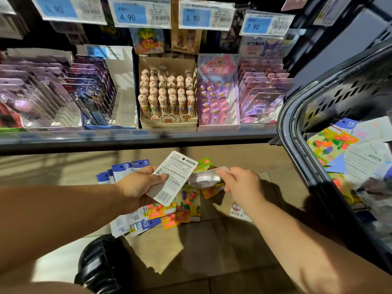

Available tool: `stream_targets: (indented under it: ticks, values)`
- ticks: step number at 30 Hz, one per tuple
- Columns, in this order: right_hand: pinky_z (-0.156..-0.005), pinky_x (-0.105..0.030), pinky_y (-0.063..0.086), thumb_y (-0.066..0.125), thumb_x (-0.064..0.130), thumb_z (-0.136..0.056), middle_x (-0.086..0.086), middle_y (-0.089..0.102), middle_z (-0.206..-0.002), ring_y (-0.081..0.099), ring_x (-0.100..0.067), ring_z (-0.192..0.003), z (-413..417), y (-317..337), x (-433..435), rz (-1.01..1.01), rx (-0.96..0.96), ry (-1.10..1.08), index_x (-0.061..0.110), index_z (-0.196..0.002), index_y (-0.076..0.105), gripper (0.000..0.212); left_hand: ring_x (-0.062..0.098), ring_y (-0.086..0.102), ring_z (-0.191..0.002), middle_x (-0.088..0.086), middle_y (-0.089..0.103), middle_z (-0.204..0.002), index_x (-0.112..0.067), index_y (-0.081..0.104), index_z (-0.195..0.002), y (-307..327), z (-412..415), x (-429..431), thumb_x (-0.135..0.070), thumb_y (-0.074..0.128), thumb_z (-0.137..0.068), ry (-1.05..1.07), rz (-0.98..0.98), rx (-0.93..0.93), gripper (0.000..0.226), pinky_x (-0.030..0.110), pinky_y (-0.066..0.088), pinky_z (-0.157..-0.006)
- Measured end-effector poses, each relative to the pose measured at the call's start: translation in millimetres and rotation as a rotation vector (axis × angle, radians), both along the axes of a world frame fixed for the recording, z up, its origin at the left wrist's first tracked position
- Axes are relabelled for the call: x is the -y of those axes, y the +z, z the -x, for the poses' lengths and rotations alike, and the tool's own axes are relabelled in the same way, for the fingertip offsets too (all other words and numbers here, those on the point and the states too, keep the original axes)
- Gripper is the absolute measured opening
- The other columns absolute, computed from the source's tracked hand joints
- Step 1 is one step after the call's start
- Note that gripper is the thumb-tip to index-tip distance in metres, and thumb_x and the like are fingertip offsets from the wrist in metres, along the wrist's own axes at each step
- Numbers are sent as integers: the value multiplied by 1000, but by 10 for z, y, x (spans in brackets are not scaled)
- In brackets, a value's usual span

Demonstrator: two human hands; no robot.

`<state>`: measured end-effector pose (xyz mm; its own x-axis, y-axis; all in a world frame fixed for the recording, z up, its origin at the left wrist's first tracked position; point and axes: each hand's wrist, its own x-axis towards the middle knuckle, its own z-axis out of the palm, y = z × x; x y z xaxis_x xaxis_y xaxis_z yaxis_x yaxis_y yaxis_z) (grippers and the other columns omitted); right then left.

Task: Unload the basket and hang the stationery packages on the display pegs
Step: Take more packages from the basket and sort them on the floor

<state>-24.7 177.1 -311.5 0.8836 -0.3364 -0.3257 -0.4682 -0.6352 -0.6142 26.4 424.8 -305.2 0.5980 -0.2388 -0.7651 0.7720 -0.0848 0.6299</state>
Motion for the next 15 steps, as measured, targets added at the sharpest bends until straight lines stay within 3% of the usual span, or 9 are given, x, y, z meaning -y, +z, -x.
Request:
stream_targets:
  ticks: [3, 7, 10, 12, 15]
  values:
    - [-56, -32, 36, 50, 42, -99, 0, 50, -58, 49, -20, -61, 32, -112, 103, -52, -92, -126, 18, -59, 49, 47, 24, 73, -85, 10, 76, -98, -9, 62, -117, -14, -29, 35, -10, 63, -93, -21, -40, -1, 24, 38, 61, -70]
    - [-47, -24, 37, 52, 31, -100, -5, 60, -68, 52, -14, -54, 186, -296, 277, -437, -133, -532, 8, -91, 64, 28, 19, 74, -73, 7, 77, -86, -8, 64, -107, 25, -112, 161, -7, 62, -92, -63, -43, -15, 14, 31, 61, -59]
    - [-40, -18, 33, 55, 30, -99, -3, 54, -60, 45, -7, -43, 375, -433, 405, -577, -112, -705, 10, -98, 62, 21, 26, 72, -89, 10, 75, -100, -10, 63, -114, 36, -156, 296, -5, 62, -91, -96, -36, -10, 23, 36, 62, -67]
    - [-37, -18, 25, 57, 30, -98, -3, 45, -56, 34, -8, -40, 516, -504, 464, -635, -97, -748, 7, -97, 63, 24, 30, 71, -95, 12, 74, -107, -11, 62, -117, 29, -159, 354, -4, 64, -88, -102, -21, -25, 29, 40, 62, -70]
    - [-47, -21, 32, 55, 34, -98, -4, 52, -63, 42, -12, -51, 667, -599, 593, -556, -152, -662, 4, -97, 63, 31, 27, 73, -82, 11, 76, -98, -13, 62, -110, 32, -111, 457, -3, 63, -89, -134, -32, -41, 24, 39, 61, -64]
